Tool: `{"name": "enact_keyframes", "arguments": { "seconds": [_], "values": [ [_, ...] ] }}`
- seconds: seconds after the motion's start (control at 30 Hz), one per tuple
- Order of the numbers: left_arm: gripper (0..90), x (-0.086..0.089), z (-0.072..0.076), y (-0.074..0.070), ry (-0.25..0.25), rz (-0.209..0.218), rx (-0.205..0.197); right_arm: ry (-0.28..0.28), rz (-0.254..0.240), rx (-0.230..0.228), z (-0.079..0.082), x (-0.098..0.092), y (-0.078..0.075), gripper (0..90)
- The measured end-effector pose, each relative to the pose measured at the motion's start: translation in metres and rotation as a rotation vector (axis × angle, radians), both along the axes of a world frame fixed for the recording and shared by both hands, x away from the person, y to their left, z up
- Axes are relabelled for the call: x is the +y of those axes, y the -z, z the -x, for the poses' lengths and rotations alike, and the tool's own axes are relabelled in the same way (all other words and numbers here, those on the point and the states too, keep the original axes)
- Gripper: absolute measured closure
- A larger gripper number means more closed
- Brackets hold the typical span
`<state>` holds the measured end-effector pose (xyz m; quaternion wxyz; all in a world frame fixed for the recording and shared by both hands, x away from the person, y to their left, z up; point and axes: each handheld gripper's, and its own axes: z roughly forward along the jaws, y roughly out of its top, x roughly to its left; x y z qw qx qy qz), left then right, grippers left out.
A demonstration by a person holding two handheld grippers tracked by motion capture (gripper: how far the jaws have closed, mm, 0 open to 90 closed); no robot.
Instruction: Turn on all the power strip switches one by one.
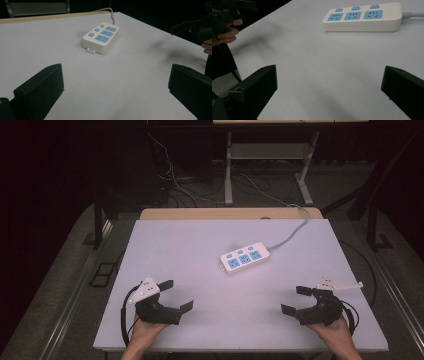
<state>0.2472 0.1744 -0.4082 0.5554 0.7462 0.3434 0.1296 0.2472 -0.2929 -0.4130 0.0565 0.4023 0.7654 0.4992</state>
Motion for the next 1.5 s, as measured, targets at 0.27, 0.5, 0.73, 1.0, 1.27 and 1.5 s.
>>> {"name": "enact_keyframes", "arguments": {
  "seconds": [0.27, 0.5, 0.73, 1.0, 1.27, 1.5],
  "values": [
    [0.0, 0.000, -0.002, 0.002, 0.005, -0.002, 0.005, -0.010, 0.004, 0.009, 0.000, 0.001, 0.001, 0.4],
    [0.0, 0.000, -0.002, 0.003, 0.004, -0.002, 0.013, -0.013, 0.008, 0.022, -0.001, 0.003, 0.001, 0.4],
    [0.0, 0.001, -0.001, 0.004, 0.008, -0.009, 0.016, -0.019, 0.018, 0.026, -0.002, 0.004, 0.001, 0.4],
    [0.0, 0.002, -0.003, 0.006, 0.005, -0.014, 0.024, -0.018, 0.035, 0.034, 0.000, 0.007, -0.001, 0.4],
    [0.0, 0.005, -0.003, 0.007, -0.002, -0.003, 0.029, -0.021, 0.064, 0.051, -0.002, 0.009, -0.004, 0.4],
    [0.0, 0.007, -0.003, 0.006, -0.007, -0.005, 0.028, -0.026, 0.072, 0.060, -0.010, 0.008, -0.014, 0.4]
  ]
}}
